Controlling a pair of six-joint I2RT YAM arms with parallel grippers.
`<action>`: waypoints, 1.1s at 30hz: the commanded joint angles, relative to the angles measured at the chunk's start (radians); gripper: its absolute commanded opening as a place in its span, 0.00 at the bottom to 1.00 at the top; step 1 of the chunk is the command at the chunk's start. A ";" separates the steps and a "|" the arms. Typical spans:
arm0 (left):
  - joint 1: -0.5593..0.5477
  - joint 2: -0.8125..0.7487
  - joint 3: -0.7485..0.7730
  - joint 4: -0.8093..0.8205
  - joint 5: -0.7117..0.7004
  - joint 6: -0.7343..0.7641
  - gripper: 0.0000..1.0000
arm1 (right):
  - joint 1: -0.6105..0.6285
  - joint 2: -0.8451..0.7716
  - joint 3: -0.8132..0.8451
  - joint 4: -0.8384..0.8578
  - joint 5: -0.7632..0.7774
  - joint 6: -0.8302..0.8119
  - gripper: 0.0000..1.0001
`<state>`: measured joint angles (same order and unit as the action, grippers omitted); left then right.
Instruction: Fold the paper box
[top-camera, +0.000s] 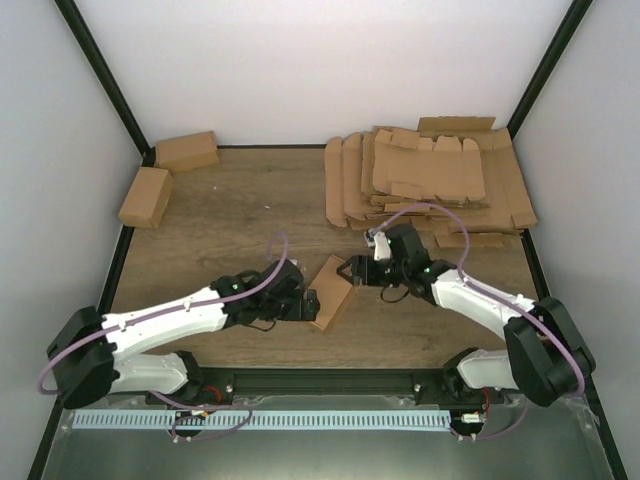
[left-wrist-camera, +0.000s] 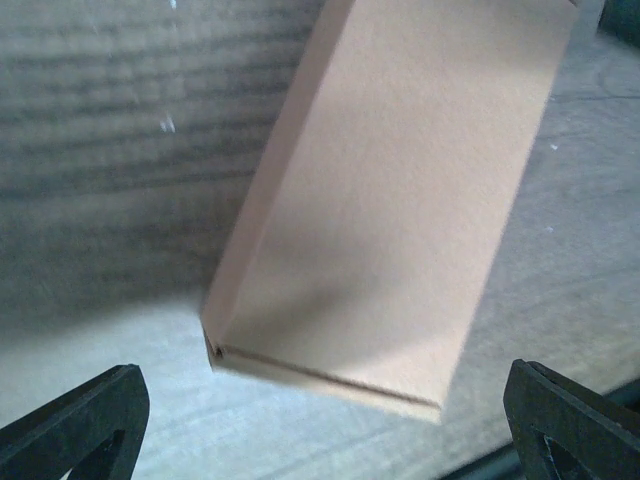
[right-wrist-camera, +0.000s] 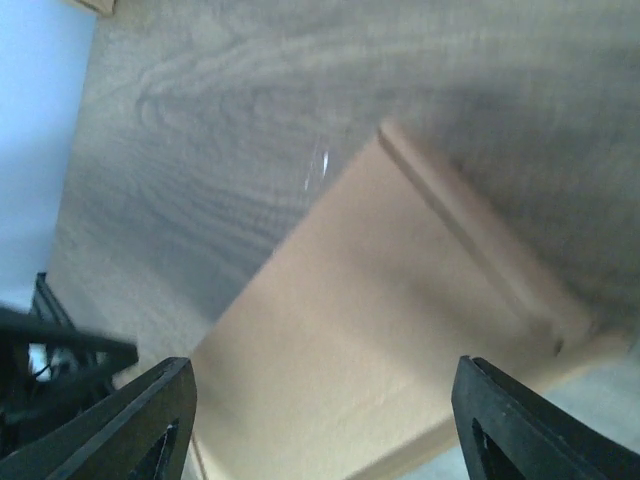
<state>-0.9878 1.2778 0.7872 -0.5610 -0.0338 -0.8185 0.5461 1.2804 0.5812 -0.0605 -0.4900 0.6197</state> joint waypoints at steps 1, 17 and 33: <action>-0.051 -0.105 -0.089 0.099 0.050 -0.201 1.00 | -0.061 0.059 0.123 -0.124 0.066 -0.220 0.75; -0.129 -0.187 -0.411 0.640 0.153 -0.572 1.00 | -0.211 0.447 0.217 0.039 -0.394 -0.371 0.49; -0.126 -0.248 -0.572 0.895 0.078 -0.712 1.00 | -0.334 0.581 0.177 0.170 -0.553 -0.317 0.24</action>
<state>-1.1126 1.0466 0.2306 0.2306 0.0959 -1.4956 0.2417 1.8347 0.7692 0.1066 -1.0489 0.3050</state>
